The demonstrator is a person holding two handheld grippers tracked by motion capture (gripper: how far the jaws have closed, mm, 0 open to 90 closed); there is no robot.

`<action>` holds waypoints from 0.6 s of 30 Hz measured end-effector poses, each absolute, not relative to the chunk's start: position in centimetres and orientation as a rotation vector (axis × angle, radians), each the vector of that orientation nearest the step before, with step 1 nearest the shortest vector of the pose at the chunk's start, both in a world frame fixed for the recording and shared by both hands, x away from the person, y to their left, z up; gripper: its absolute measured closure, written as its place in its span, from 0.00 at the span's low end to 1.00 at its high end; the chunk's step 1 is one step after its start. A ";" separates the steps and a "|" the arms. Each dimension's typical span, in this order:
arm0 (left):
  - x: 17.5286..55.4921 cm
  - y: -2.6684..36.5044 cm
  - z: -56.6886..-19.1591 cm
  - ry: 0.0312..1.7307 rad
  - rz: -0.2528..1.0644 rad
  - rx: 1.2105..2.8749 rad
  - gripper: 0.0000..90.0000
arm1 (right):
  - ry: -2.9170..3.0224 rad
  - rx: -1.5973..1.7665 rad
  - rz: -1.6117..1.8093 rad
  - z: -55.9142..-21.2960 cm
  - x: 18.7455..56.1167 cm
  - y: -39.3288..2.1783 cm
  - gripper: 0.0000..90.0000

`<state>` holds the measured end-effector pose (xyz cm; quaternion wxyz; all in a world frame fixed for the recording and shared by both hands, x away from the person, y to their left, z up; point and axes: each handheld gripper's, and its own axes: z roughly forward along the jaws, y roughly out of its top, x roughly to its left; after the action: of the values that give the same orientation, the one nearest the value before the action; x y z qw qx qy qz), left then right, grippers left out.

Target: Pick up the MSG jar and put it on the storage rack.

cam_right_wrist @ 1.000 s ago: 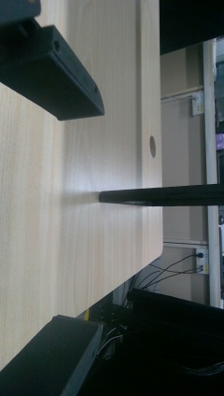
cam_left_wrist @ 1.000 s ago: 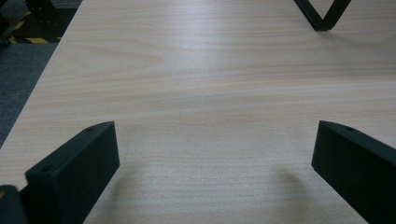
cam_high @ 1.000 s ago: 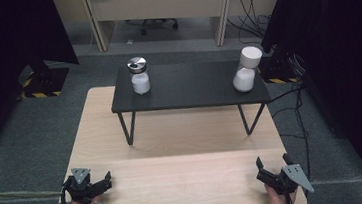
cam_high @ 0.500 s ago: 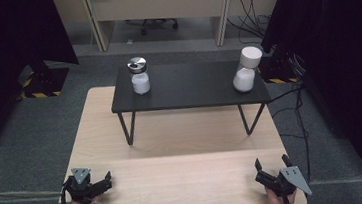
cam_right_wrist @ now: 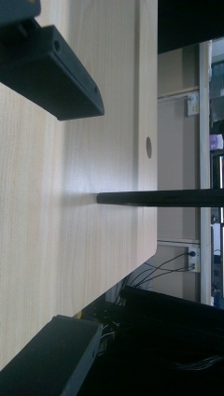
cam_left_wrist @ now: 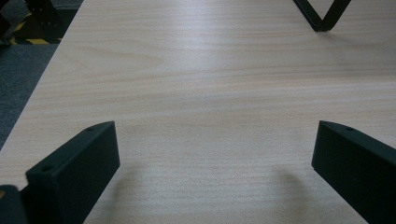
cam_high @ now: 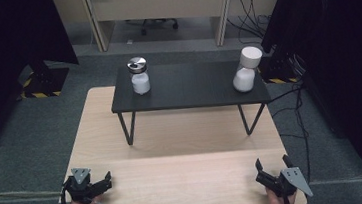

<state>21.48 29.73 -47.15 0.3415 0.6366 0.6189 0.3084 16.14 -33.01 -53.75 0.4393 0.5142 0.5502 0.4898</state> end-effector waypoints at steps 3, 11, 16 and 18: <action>21.5 29.7 -47.2 1.609 0.803 1.656 0.00 | 1.367 1.275 1.217 -53.8 16.1 -33.0 0.00; 21.4 29.7 -47.2 1.606 0.805 1.657 0.00 | 1.360 1.277 1.213 -53.8 16.1 -32.9 0.00; 21.4 29.7 -47.2 1.605 0.805 1.655 0.00 | 1.356 1.279 1.213 -53.8 16.0 -32.9 0.00; 21.4 29.8 -47.2 1.606 0.805 1.654 0.00 | 1.357 1.280 1.212 -53.8 16.0 -32.9 0.00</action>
<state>21.40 29.76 -47.18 0.3428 0.6364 0.6177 0.3098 16.02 -32.88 -53.80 0.4425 0.5159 0.5472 0.4885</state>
